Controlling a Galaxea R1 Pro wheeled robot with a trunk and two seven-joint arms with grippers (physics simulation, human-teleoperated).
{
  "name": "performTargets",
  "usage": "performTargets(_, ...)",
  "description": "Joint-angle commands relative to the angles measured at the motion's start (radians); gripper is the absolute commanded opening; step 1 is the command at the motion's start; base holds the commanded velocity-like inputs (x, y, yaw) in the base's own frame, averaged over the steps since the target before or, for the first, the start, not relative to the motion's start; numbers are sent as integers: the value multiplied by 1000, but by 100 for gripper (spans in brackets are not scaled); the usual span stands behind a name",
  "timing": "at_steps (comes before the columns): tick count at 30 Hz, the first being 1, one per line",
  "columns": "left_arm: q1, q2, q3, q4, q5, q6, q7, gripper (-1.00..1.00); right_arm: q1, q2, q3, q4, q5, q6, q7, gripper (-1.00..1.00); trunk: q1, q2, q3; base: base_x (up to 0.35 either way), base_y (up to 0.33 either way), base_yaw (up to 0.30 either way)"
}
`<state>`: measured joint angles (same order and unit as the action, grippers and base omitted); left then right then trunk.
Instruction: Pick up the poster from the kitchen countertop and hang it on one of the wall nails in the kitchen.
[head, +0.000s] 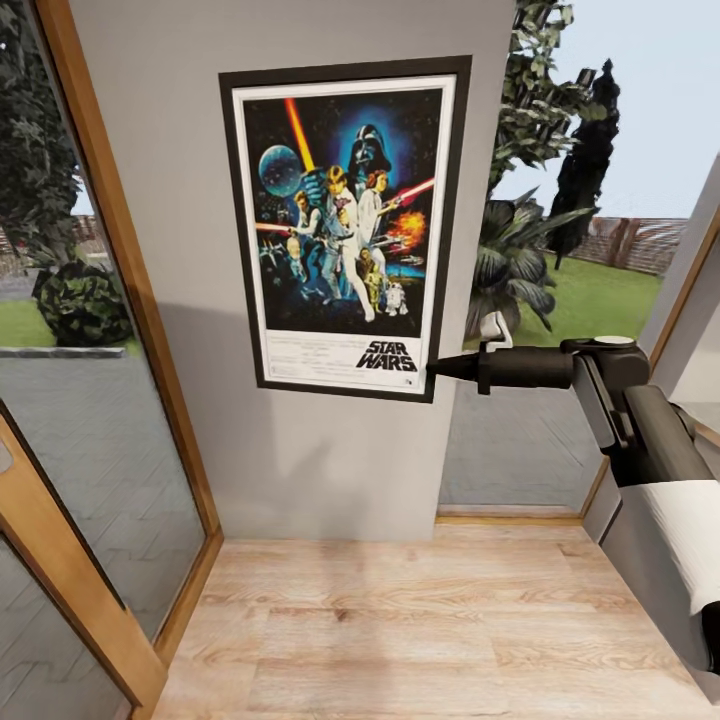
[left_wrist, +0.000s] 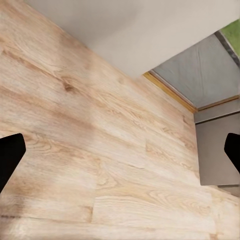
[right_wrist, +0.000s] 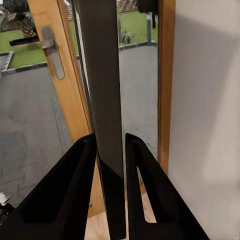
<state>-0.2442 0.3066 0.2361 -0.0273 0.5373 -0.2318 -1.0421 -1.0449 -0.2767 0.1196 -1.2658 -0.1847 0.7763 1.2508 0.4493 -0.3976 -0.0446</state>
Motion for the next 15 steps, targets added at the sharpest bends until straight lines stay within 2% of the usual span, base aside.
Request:
performTargets(1,-1,0,8,1,-8,-6,-3,100,-1,-1,2,0,-7,8,0,-100,1,-2,-2,0,0,0)
performTargets(15,-1,1,8,1,-8,-6,-3,100,-1,1,5,0,-7,6,3,-100,1,-2,-2,44,27,0)
